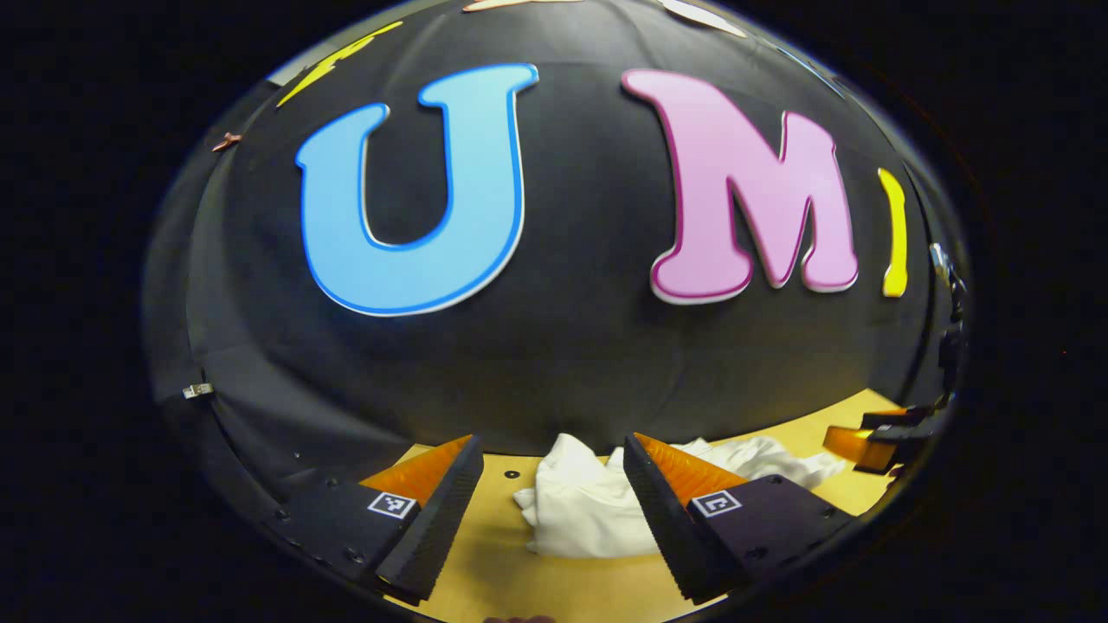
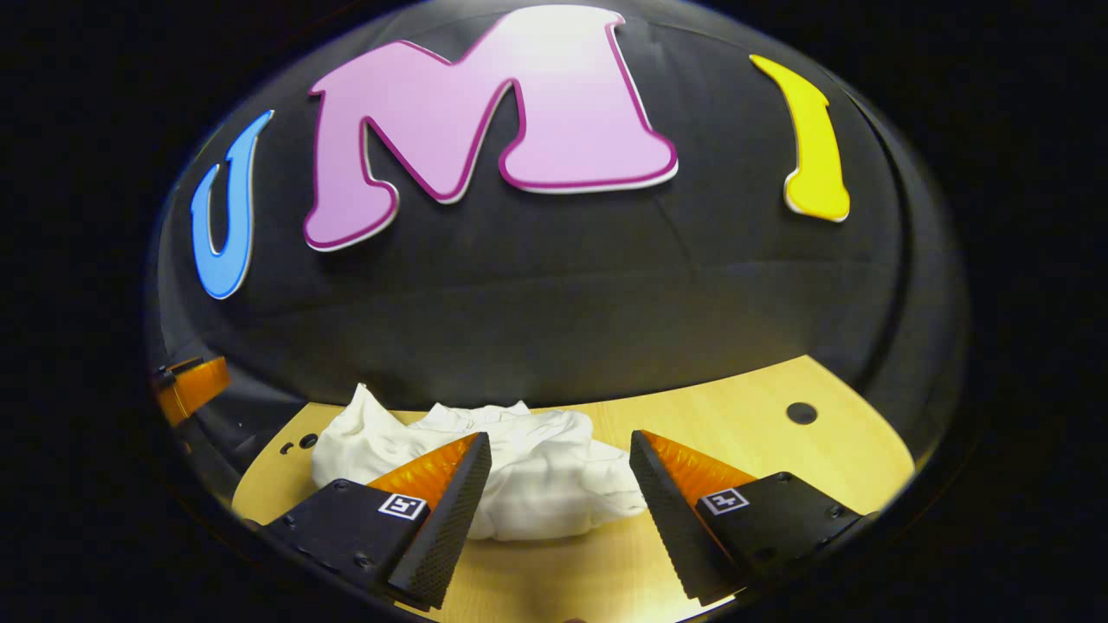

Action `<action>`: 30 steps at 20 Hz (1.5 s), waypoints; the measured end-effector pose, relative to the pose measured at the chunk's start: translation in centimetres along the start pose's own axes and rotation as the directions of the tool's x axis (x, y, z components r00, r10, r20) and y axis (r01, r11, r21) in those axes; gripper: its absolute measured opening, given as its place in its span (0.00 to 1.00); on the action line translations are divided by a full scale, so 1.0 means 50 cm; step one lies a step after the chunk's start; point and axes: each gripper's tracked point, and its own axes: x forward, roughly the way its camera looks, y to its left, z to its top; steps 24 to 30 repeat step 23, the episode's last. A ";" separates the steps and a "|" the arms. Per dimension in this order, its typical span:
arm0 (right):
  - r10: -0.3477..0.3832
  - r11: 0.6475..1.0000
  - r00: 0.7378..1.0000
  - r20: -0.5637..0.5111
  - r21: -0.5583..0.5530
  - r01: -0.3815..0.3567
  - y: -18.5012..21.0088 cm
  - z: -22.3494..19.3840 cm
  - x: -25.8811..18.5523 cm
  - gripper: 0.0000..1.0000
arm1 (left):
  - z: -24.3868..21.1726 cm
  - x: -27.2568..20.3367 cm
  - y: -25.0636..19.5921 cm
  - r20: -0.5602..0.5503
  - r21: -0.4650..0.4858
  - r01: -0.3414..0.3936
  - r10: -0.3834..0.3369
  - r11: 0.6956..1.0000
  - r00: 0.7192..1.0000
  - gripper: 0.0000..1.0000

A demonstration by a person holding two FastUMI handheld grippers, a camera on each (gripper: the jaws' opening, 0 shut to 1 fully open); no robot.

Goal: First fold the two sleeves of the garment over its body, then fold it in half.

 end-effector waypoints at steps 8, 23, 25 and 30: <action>-0.038 0.999 0.988 0.150 0.002 0.039 -0.043 0.154 -0.307 0.98 | 0.120 -0.302 0.012 0.087 -0.040 0.025 -0.022 0.999 0.996 0.99; 0.012 0.990 0.980 0.196 -0.141 0.016 0.048 0.085 -0.765 0.98 | 0.065 -0.721 0.065 0.148 -0.051 0.038 -0.030 0.998 0.989 1.00; 0.012 0.990 0.980 0.196 -0.141 0.016 0.048 0.085 -0.765 0.98 | 0.065 -0.721 0.065 0.148 -0.051 0.038 -0.030 0.998 0.989 1.00; 0.012 0.990 0.980 0.196 -0.141 0.016 0.048 0.085 -0.765 0.98 | 0.065 -0.721 0.065 0.148 -0.051 0.038 -0.030 0.998 0.989 1.00</action>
